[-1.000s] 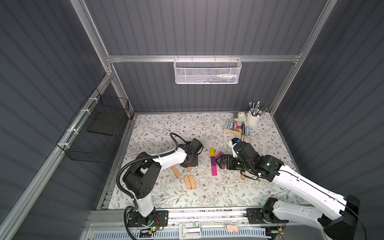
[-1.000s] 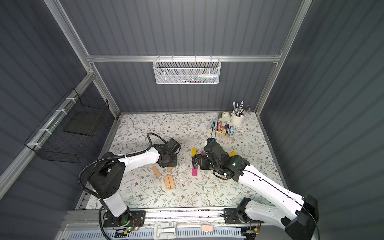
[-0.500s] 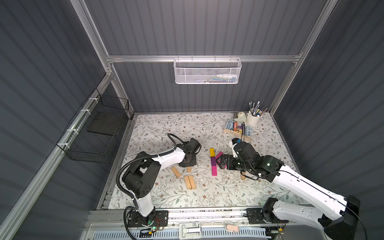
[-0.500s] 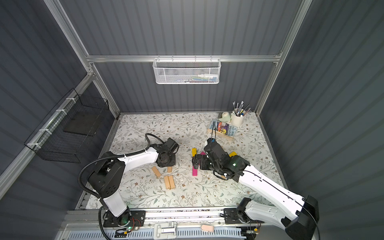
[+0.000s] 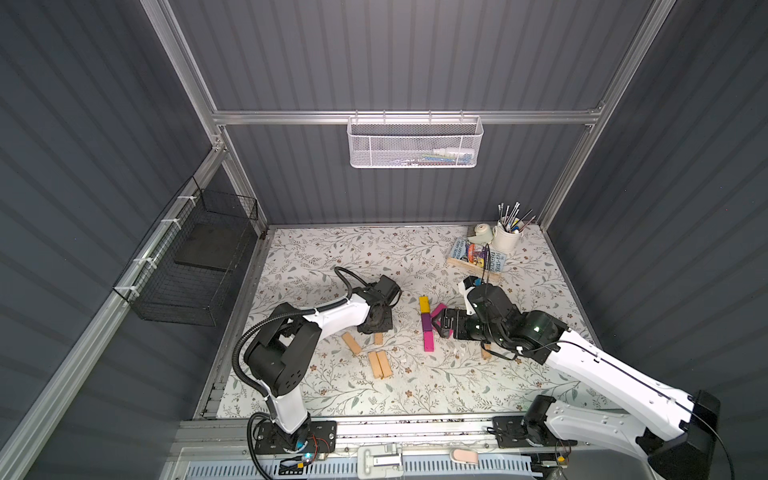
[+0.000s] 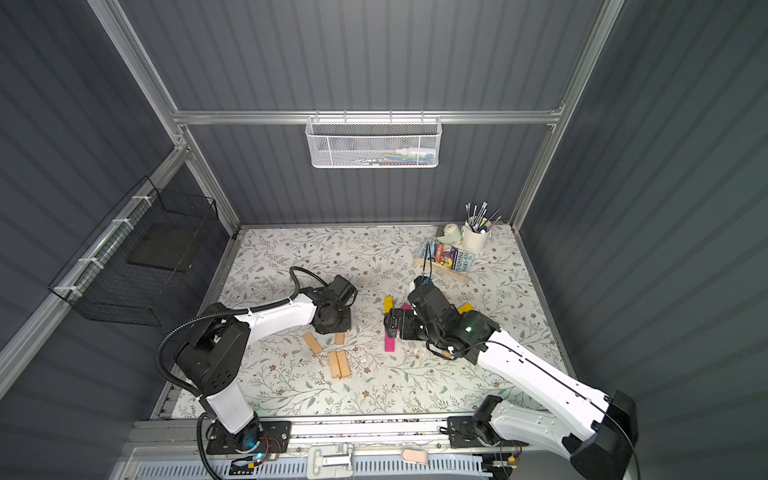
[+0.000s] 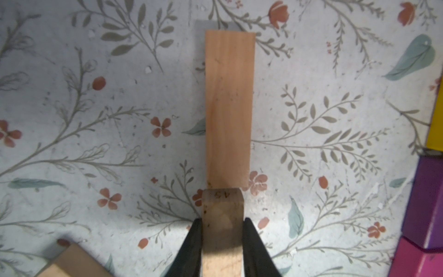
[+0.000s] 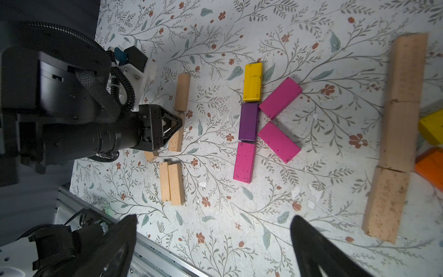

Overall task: Assemble the letter k with building blocks
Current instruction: Assemble the building block at the center of the board.

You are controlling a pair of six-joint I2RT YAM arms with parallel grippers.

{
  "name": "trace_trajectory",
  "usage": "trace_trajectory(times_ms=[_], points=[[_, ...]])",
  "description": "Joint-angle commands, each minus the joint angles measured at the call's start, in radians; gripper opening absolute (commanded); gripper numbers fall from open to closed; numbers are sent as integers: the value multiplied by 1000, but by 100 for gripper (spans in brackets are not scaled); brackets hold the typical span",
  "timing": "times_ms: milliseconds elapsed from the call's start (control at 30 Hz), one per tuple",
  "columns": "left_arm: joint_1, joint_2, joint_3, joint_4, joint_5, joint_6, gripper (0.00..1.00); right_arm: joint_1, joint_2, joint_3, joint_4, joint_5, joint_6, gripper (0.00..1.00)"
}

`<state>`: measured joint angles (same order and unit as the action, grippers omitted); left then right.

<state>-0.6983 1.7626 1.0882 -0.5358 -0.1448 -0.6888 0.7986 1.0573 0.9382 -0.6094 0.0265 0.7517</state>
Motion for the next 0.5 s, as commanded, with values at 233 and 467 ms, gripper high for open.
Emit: trace_trajectory(times_ms=[233, 467], points=[[7, 25, 12, -19, 5, -2, 31, 1, 7, -6, -9, 10, 1, 99], [9, 27, 20, -26, -4, -1, 33, 1, 11, -6, -9, 8, 1, 99]])
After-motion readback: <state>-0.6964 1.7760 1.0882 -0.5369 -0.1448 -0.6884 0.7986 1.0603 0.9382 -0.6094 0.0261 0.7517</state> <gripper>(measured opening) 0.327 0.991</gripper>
